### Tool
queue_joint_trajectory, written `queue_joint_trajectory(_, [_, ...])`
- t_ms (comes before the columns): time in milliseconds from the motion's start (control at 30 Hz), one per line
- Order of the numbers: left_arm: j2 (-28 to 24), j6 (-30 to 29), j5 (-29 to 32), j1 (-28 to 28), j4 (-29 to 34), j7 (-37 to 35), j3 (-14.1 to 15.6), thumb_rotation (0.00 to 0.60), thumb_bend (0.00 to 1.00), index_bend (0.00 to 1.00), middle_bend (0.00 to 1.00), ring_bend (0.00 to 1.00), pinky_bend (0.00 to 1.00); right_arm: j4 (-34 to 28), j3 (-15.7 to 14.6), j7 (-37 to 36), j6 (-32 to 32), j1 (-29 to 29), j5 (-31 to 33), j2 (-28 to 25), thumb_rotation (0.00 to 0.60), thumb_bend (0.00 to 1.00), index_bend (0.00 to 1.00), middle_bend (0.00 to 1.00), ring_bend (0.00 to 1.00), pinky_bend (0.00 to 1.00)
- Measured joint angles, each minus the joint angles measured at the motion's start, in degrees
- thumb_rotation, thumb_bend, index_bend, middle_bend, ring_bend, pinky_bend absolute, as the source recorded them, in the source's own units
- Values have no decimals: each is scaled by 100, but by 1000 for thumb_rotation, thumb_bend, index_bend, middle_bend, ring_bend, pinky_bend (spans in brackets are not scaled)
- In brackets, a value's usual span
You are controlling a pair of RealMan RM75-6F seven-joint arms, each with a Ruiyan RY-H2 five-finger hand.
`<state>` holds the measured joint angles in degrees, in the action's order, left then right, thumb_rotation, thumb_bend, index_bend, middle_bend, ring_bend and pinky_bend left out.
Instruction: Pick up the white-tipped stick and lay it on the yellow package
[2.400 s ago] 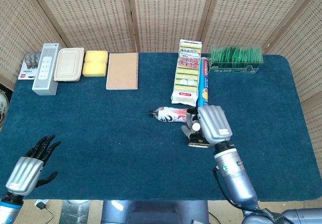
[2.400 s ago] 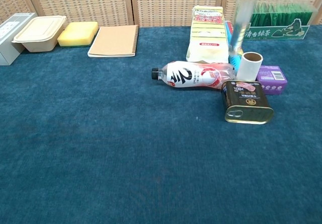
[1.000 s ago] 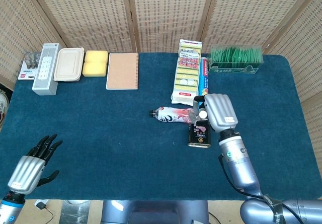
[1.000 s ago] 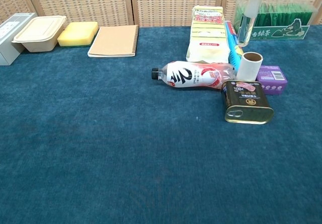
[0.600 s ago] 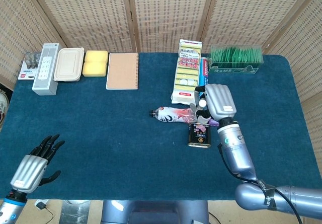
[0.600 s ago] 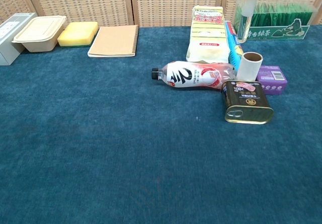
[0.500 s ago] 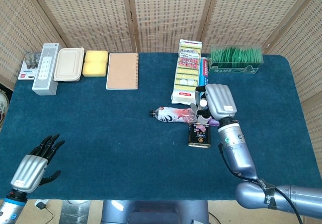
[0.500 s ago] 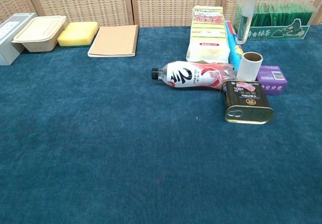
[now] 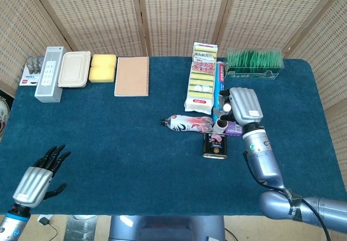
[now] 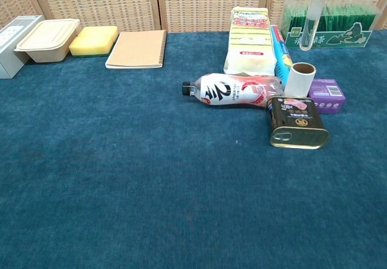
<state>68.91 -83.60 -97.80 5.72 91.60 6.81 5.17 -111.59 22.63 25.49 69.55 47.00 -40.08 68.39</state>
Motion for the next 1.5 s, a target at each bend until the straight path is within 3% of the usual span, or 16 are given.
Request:
queue_joint_trajectory(400, [24,58,89,27,-1,22,-30,600,197,96,37,30,281,283,-169,-286,-273,-35,-138,110,600,419,836,1000,1000,1000])
queue_joint_trajectory(1500, [59,213,287,104,11,70,-81,600,197,96,37,30,281,1071,-269,-694,-807,54,-13,341,600,418,835,1000,1000,1000])
